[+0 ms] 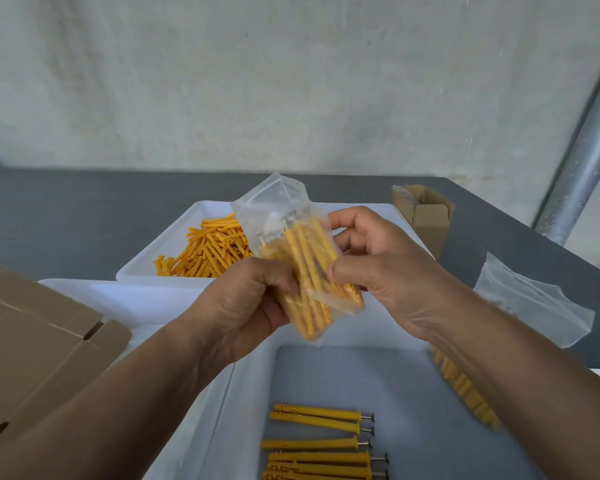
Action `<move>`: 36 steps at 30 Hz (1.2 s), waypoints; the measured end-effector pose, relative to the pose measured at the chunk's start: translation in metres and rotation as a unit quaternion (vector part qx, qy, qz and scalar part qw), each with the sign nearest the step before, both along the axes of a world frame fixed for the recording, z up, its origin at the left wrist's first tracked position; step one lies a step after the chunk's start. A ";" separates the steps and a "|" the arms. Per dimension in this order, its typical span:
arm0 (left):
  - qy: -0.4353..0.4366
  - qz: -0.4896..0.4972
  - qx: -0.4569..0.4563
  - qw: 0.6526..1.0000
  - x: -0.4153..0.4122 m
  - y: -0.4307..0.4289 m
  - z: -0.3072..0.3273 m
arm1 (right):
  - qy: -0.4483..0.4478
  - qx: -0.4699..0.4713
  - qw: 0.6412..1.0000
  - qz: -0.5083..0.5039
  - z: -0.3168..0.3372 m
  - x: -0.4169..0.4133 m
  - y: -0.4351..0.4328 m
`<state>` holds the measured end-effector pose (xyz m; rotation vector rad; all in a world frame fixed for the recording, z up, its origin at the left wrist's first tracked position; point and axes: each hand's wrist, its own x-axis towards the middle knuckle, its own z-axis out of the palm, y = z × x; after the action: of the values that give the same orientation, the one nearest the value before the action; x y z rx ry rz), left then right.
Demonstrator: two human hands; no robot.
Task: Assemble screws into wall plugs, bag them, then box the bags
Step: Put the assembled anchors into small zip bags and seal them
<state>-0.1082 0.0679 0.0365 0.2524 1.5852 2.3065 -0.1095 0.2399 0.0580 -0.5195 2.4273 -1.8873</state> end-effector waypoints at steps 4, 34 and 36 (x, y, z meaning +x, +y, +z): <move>0.005 -0.017 0.034 0.999 0.001 0.000 0.001 | -0.009 -0.022 1.000 -0.018 0.000 -0.002 0.003; 0.029 -0.045 0.070 0.996 -0.001 -0.003 -0.001 | 0.058 -0.022 0.998 -0.032 -0.004 -0.004 0.006; 0.015 -0.043 0.102 0.994 -0.002 -0.006 -0.001 | 0.075 -0.009 0.996 -0.043 -0.004 -0.004 0.006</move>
<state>-0.1100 0.0614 0.0357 0.3981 1.3236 2.4093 -0.1139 0.2459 0.0540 -0.5866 2.5673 -1.9725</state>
